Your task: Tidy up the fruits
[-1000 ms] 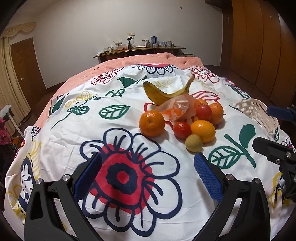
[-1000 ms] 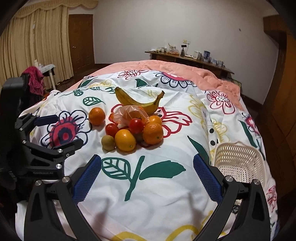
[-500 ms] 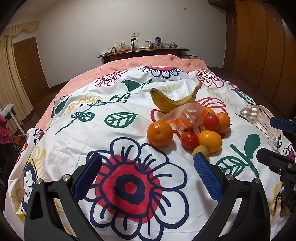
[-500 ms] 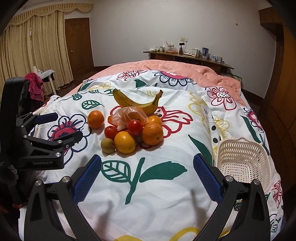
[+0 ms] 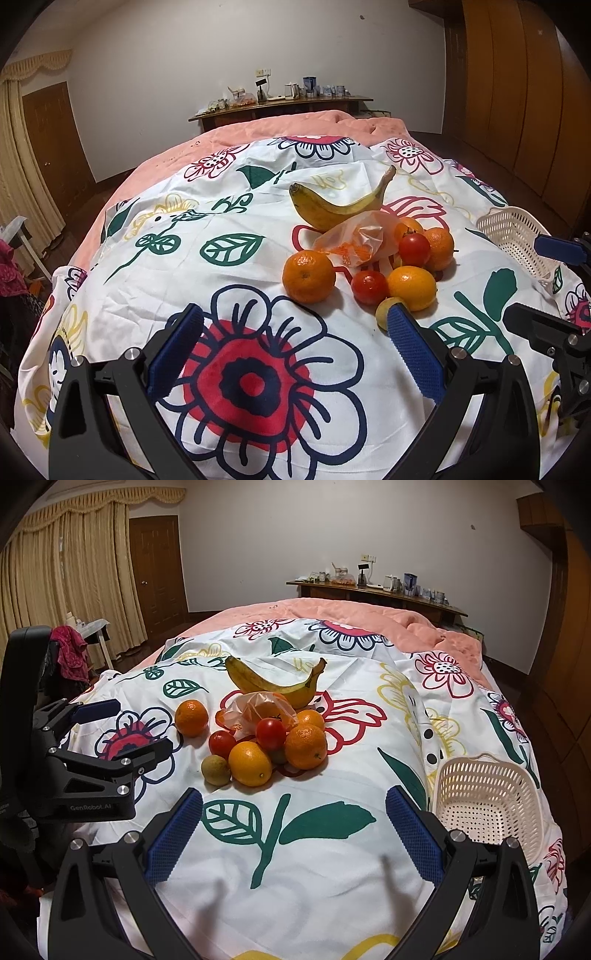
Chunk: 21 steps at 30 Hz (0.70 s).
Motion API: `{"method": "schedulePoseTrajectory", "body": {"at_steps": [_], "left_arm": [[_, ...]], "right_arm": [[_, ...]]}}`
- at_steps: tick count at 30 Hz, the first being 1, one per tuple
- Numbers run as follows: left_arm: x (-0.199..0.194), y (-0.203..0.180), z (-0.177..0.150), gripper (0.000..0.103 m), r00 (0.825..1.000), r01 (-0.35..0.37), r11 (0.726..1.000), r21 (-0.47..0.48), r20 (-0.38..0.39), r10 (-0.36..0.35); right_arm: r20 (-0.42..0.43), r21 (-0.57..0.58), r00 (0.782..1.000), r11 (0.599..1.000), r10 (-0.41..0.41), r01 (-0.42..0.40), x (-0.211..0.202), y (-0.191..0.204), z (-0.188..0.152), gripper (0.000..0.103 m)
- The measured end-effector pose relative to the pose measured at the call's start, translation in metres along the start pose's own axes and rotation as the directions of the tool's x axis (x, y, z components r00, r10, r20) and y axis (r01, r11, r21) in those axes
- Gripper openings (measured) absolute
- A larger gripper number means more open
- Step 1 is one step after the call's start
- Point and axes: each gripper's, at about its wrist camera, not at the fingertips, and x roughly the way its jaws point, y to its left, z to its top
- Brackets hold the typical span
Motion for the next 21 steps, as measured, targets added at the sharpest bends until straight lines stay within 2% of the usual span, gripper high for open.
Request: {"method": "schedulePoseTrajectory", "body": {"at_steps": [7, 10, 17, 21], "left_arm": [[0.003, -0.002, 0.005, 0.1, 1.0, -0.001, 1.0, 0.015, 0.008, 0.001], [0.008, 0.001, 0.009, 0.091, 1.0, 0.006, 1.0, 0.014, 0.001, -0.006], [0.016, 0.013, 0.014, 0.088, 1.0, 0.02, 1.0, -0.016, -0.01, -0.02], [0.025, 0.012, 0.019, 0.084, 0.998, 0.051, 0.999, -0.02, -0.028, -0.051]], "right_arm": [[-0.003, 0.002, 1.0, 1.0, 0.004, -0.004, 0.001, 0.0, 0.0, 0.098], [-0.004, 0.005, 1.0, 1.0, 0.002, -0.002, 0.001, -0.001, 0.0, 0.098], [-0.01, 0.019, 1.0, 1.0, 0.009, -0.009, 0.004, -0.006, 0.002, 0.098], [-0.014, 0.021, 1.0, 1.0, 0.016, -0.016, 0.007, -0.007, 0.004, 0.098]]}}
